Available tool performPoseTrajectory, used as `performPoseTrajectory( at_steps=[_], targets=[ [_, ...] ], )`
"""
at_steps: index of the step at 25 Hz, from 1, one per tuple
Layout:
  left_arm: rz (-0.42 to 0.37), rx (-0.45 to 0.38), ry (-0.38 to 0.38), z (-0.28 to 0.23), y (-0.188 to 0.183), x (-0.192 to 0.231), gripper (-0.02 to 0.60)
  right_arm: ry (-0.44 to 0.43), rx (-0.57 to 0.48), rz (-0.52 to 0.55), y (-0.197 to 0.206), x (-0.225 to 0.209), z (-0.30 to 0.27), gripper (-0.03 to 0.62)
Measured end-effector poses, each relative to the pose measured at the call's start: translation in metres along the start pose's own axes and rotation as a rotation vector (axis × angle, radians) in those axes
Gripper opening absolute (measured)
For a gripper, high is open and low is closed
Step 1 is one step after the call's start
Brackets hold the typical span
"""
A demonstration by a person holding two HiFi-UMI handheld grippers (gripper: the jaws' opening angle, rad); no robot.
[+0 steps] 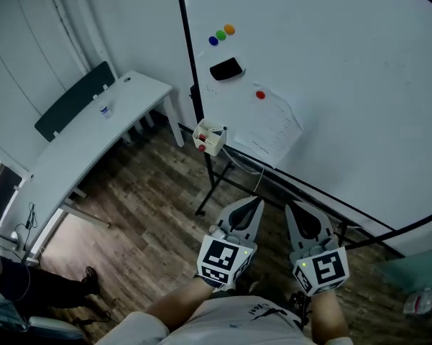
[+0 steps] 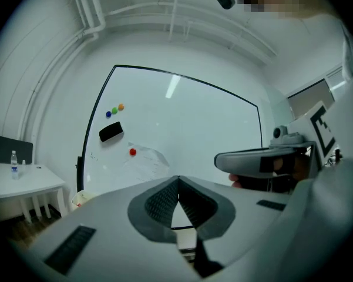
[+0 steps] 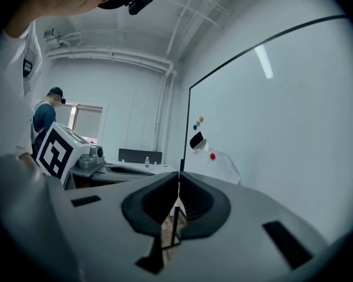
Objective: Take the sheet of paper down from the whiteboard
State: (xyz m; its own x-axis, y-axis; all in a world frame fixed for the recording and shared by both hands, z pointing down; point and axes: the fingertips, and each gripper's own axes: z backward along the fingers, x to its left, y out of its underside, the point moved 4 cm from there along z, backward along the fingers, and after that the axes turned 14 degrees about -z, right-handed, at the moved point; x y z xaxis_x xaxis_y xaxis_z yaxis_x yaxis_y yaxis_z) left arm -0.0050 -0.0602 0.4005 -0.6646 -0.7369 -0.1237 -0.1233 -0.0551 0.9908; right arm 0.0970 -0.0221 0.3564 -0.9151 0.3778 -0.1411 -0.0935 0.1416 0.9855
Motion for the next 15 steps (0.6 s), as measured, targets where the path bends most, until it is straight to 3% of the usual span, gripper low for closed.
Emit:
performPoseTrajectory(
  at_steps=[9,15],
  targets=[
    [-0.036,-0.034,-0.078,-0.089,-0.009,0.054,0.014,-0.055,-0.002,0.147,-0.043,-0.068,-0.08,0.014],
    [-0.079,-0.074,-0.165,-0.14,-0.025,0.079,0.014,-0.123,0.103,0.3,-0.072,-0.099,-0.125,0.015]
  ],
)
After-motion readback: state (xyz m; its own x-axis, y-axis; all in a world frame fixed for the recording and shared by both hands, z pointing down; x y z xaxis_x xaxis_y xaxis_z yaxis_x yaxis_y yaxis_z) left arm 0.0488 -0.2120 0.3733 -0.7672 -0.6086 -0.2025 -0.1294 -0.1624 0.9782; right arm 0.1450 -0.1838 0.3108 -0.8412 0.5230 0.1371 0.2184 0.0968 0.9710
